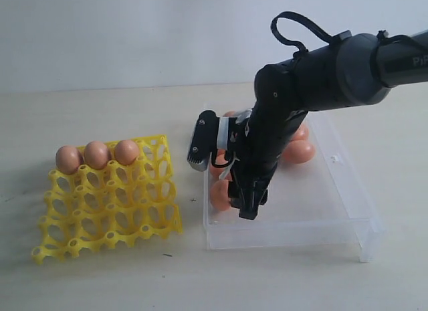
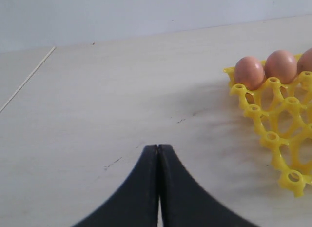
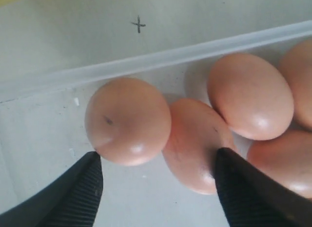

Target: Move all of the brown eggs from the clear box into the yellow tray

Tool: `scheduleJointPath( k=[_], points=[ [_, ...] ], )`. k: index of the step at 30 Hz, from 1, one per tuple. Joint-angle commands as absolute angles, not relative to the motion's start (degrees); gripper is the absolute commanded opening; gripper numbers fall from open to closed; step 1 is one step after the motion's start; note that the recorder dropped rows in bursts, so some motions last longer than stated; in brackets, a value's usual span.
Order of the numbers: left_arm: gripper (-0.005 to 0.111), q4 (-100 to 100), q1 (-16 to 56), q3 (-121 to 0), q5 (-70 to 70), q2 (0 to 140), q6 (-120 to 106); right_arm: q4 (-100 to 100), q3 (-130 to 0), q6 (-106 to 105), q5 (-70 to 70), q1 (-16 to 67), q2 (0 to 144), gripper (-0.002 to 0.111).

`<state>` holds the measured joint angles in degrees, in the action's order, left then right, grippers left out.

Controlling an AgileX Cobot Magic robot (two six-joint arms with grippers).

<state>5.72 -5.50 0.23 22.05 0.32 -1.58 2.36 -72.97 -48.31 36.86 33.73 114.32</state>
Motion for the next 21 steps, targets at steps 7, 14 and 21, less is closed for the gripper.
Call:
scheduleJointPath(
  k=[7,14,21],
  points=[
    [0.0,5.8,-5.1,0.0,21.6,0.0,-1.3,-2.7,-73.1,-44.4,35.9,34.0,114.9,0.064],
    [0.0,5.8,-5.1,0.0,21.6,0.0,-1.3,-2.7,-73.1,-40.6,41.6,34.0,110.1,0.064],
    [0.0,5.8,-5.1,0.0,21.6,0.0,-1.3,-2.0,-73.1,-40.5,44.6,34.0,107.0,0.064]
  ],
)
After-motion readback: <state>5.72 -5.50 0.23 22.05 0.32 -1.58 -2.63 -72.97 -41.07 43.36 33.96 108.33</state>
